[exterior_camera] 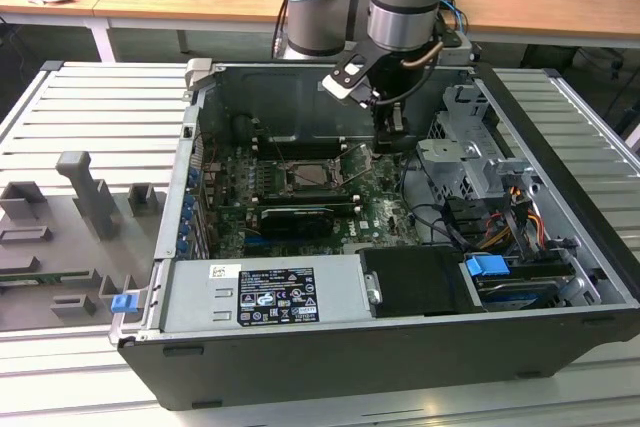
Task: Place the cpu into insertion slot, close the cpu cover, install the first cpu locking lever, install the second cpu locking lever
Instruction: 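Close the cpu cover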
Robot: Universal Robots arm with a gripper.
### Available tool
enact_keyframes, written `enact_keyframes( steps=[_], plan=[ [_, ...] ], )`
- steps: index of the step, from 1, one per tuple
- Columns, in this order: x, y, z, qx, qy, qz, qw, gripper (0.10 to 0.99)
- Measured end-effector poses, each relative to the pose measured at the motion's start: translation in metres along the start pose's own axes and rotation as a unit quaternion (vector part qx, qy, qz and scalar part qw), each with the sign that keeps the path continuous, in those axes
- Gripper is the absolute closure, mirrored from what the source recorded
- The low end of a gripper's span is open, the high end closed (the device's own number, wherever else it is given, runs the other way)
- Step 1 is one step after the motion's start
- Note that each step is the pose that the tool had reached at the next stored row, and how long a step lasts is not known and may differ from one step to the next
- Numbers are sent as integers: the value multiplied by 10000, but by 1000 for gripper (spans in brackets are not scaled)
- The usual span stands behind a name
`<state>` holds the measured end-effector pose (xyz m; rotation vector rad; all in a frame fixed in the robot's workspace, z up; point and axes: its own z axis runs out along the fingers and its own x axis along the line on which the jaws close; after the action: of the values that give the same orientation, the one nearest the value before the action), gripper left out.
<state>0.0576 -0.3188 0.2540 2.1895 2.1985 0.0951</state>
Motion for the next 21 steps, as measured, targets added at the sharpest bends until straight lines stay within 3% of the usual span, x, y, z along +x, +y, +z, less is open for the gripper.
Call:
enact_keyframes(
  steps=[6, 21],
  plan=[
    [-1, 4, 79, 32, 1, 0, 10000, 980],
    [-1, -82, 74, 33, 1, -4, 10000, 980]
  ],
)
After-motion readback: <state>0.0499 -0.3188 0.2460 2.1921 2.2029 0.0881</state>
